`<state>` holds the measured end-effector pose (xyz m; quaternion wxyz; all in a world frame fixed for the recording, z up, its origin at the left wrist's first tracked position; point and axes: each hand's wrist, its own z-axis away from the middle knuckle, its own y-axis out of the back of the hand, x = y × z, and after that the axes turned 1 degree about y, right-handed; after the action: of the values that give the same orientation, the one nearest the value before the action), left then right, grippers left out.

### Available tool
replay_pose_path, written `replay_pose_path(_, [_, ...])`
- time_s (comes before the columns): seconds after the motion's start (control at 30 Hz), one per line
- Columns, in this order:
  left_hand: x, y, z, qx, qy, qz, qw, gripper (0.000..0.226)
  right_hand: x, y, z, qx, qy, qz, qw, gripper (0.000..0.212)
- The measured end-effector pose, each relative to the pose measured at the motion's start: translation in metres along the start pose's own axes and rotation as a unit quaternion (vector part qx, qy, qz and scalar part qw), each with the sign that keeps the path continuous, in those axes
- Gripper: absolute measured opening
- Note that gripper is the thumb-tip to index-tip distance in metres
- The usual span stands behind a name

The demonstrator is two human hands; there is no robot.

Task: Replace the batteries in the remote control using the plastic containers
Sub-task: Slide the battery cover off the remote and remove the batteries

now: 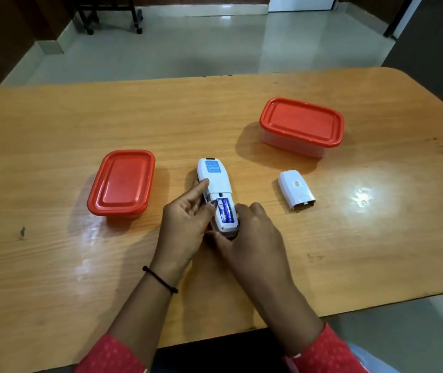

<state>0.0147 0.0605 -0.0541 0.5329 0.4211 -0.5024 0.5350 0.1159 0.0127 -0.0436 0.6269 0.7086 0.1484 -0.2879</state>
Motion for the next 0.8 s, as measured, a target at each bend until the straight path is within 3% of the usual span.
replay_pose_path(0.2, [-0.002, 0.010, 0.000, -0.022, -0.049, -0.111, 0.992, 0.049, 0.005, 0.015, -0.007, -0.057, 0.014, -0.030, 0.998, 0.039])
replay_pose_path(0.33, [0.002, 0.019, -0.001, -0.055, -0.065, -0.172, 0.981, 0.049, 0.008, 0.018, -0.012, -0.044, 0.008, -0.074, 0.996, 0.036])
replay_pose_path(0.43, [0.003, 0.024, 0.002, -0.094, -0.090, -0.239, 0.962, 0.061, 0.012, 0.015, -0.019, -0.016, 0.025, -0.110, 0.994, 0.029])
replay_pose_path(0.6, [-0.002, 0.023, 0.004, -0.143, -0.117, -0.377, 0.908, 0.090, 0.015, 0.010, -0.024, -0.058, 0.073, -0.106, 0.990, 0.035])
replay_pose_path(0.8, [-0.003, 0.023, 0.002, -0.136, -0.116, -0.368, 0.913, 0.090, 0.018, 0.009, -0.029, -0.052, 0.087, -0.096, 0.990, 0.031])
